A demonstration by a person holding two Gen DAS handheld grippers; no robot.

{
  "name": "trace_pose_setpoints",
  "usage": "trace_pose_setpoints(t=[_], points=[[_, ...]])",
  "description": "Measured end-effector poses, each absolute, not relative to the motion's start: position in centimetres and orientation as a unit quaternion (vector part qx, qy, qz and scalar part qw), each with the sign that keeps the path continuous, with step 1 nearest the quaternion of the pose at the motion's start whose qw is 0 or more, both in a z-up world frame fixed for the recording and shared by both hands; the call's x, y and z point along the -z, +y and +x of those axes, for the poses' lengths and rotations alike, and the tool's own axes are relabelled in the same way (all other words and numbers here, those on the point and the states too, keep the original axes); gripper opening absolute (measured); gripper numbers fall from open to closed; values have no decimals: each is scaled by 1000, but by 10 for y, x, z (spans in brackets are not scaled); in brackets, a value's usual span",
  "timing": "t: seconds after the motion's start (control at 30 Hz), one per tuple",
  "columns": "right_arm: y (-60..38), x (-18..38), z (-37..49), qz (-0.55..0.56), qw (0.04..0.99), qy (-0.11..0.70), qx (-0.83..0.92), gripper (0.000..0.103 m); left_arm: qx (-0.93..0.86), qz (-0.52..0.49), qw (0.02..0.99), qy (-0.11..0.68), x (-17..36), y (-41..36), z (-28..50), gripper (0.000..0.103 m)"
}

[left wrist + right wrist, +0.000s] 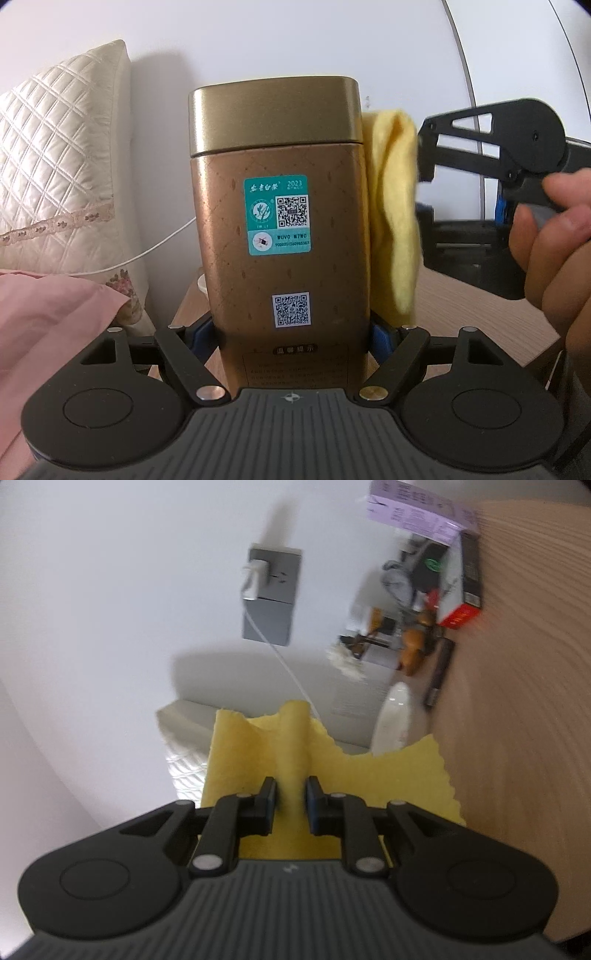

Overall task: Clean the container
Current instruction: 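Wipe the tin's side with the cloth in the right gripper while the left gripper holds the tin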

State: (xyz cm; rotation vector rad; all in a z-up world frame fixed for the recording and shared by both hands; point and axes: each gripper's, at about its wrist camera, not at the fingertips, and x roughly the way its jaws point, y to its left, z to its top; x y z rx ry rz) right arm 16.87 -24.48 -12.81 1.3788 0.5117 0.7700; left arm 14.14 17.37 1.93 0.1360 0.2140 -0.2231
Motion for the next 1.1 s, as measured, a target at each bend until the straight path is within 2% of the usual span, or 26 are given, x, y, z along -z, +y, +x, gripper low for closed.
trace_pose_setpoints(t=[0.33, 0.67, 0.83, 0.97, 1.1], points=[[-246, 156, 172, 594, 689, 274, -311, 19, 108, 68, 987, 101, -31, 190, 179, 82], [-248, 111, 171, 592, 690, 223, -352, 19, 107, 70, 986, 105, -35, 184, 187, 82], [-248, 121, 172, 576, 703, 248, -336, 16, 110, 71, 986, 105, -36, 193, 198, 82], [-248, 142, 170, 580, 696, 278, -318, 16, 111, 71, 986, 106, -23, 176, 166, 82], [-247, 134, 173, 581, 696, 271, -323, 16, 112, 70, 986, 106, 2, 155, 119, 82]])
